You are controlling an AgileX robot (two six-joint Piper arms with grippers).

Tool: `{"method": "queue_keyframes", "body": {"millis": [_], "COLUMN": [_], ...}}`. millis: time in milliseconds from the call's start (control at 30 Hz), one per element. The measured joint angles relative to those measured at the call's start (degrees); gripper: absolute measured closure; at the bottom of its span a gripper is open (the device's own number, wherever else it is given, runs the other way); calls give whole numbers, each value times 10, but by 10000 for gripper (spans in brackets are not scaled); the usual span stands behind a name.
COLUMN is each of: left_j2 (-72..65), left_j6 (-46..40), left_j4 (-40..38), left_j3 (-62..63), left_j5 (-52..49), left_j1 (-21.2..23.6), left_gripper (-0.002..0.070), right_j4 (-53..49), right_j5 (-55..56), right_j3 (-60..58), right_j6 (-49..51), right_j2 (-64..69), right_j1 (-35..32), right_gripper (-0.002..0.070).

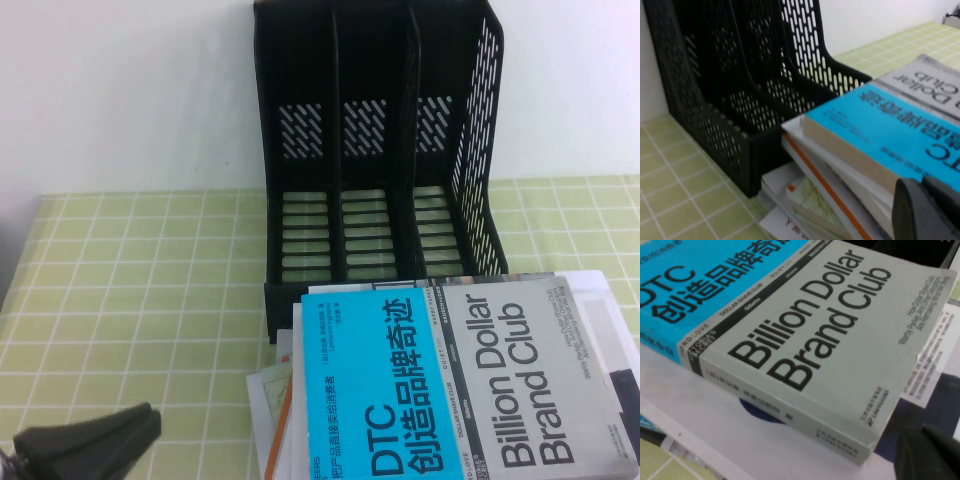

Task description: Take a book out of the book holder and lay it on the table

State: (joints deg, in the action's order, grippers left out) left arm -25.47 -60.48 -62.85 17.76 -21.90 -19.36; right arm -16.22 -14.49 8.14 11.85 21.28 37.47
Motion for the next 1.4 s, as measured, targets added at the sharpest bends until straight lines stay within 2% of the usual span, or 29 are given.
{"method": "queue_keyframes", "body": {"millis": [233, 500, 733, 933, 1000, 1100, 1267, 1400], "left_j2": [36, 129, 133, 133, 138, 149, 179, 225], "left_j6": [5, 7, 7, 26, 68, 181, 433, 556], "left_j4": [2, -1, -11, -1, 45, 160, 415, 518], "left_j3": [-50, -82, -86, -111, -126, -144, -149, -166], "left_j5": [-12, 133, 245, 296, 300, 290, 229, 191], "left_j1": [16, 25, 24, 18, 25, 48, 123, 166], "left_gripper": [677, 678, 677, 677, 678, 677, 677, 678], "right_j4": [0, 0, 0, 0, 0, 0, 0, 0], "right_j5": [0, 0, 0, -1, -1, -1, -1, -1], "right_j3": [0, 0, 0, 0, 0, 0, 0, 0], "right_j6": [0, 0, 0, 0, 0, 0, 0, 0], "right_j2": [0, 0, 0, 0, 0, 0, 0, 0], "right_j1": [0, 0, 0, 0, 0, 0, 0, 0], "right_gripper": [678, 678, 678, 678, 678, 678, 678, 678]}}
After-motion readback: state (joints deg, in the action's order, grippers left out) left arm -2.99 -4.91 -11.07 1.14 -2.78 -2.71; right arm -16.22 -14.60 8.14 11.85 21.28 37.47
